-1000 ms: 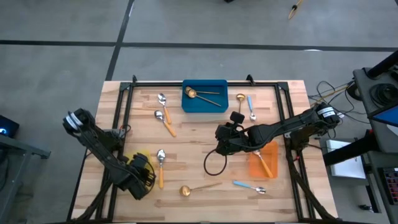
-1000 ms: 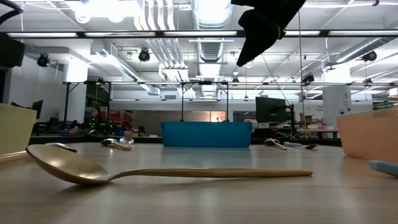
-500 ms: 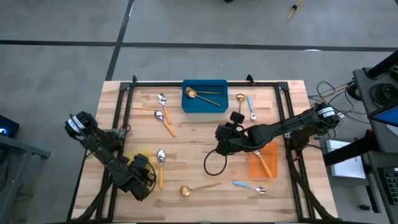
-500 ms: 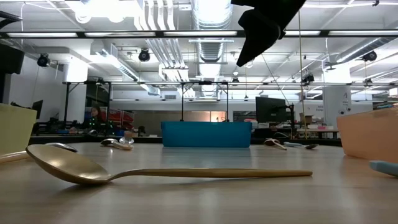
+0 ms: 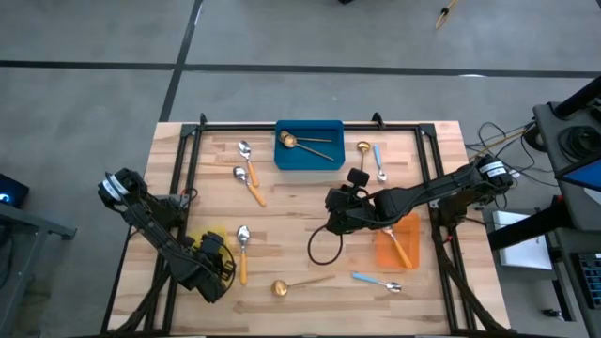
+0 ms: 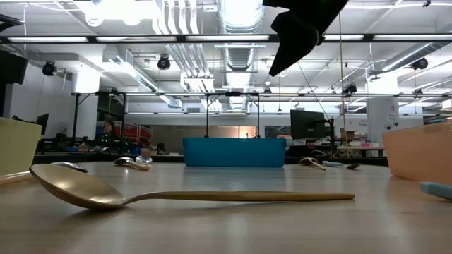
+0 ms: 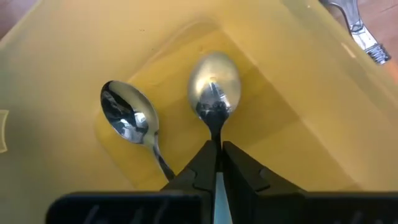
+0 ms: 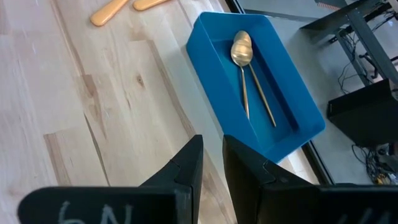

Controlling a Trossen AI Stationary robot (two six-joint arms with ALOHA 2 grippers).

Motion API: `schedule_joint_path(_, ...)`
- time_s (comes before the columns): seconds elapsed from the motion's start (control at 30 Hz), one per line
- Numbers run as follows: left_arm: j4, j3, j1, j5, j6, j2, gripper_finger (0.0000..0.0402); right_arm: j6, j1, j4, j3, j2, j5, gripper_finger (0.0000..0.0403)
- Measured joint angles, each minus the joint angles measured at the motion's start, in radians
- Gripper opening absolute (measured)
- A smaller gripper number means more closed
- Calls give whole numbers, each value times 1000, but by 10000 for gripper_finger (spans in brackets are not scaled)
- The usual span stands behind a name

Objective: Sort silverware by color (type)
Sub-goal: Put the blue spoon into the yellow bin

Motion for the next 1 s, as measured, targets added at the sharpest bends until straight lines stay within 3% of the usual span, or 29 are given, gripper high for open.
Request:
schedule_joint_path(0.6,-132,61,-5,-17,32,-61,0,0,0,0,-2,0,0,54)
schedule_joint_path(0.83,-94,88,-5,21,55,-65,0,0,0,0,-2,0,0,54)
schedule_joint_path(1.0,-90,80,-11,39,60,-67,24,0,0,0,-2,0,0,54)
